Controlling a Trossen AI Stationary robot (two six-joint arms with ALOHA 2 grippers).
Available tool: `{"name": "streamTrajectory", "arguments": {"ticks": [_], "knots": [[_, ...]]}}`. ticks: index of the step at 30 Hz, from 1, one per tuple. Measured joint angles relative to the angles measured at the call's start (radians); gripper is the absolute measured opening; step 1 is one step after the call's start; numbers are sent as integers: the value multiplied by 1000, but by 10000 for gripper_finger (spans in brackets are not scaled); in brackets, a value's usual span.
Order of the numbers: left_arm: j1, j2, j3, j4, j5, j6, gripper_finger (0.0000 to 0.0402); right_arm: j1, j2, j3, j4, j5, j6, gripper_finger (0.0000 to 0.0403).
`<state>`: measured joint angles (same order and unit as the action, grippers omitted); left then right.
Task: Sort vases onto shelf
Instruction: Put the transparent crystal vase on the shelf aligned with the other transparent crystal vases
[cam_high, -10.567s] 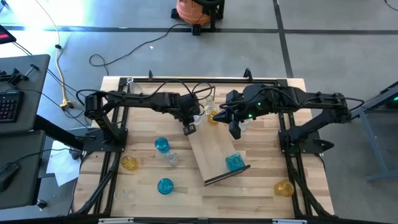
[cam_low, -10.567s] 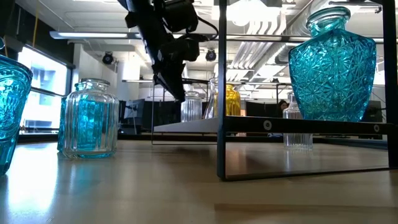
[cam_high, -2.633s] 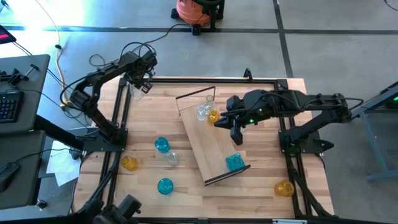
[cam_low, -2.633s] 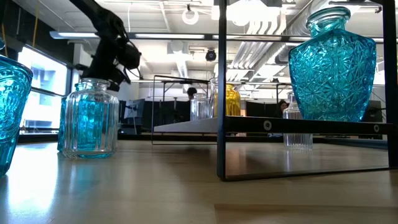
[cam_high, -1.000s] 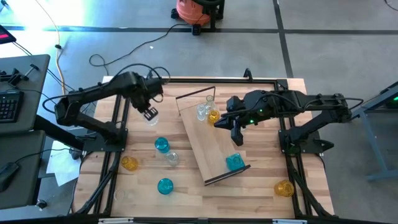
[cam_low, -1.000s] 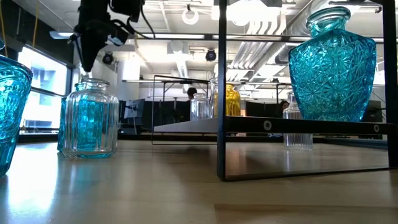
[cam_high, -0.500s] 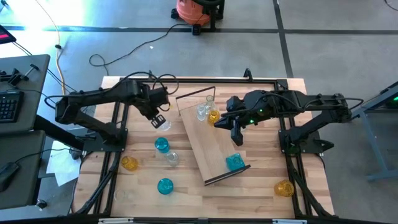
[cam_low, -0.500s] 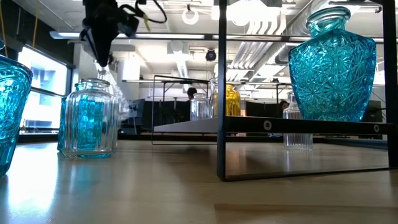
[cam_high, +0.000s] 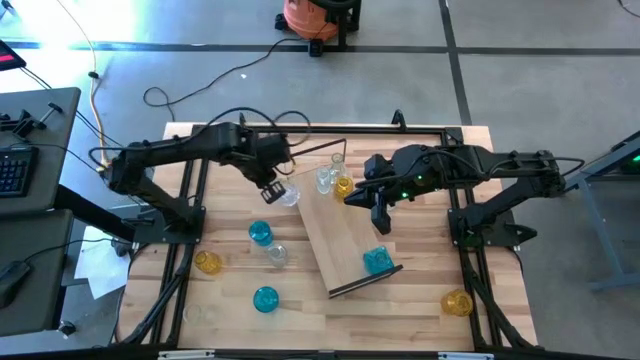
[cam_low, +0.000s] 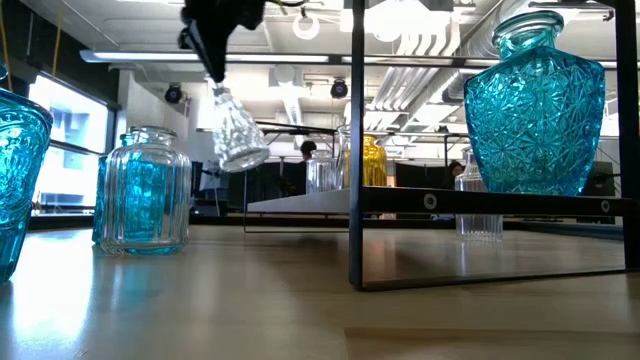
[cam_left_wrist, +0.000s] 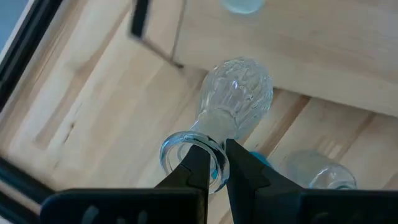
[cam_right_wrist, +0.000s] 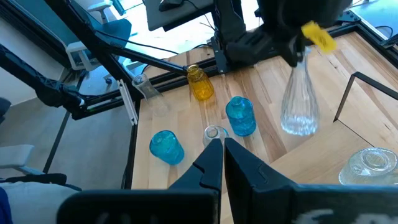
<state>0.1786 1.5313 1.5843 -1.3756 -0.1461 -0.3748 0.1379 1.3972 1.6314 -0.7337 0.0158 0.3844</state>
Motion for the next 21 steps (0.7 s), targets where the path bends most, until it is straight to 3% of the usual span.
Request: {"name": "streamTrajectory", "arguments": {"ticks": [8, 21], "knots": [[-9, 155, 111, -75, -72, 98, 16, 0, 0, 0, -1, 0, 0, 0], [-9, 292, 256, -87, -105, 205, 16, 0, 0, 0, -2, 0, 0, 0]]}}
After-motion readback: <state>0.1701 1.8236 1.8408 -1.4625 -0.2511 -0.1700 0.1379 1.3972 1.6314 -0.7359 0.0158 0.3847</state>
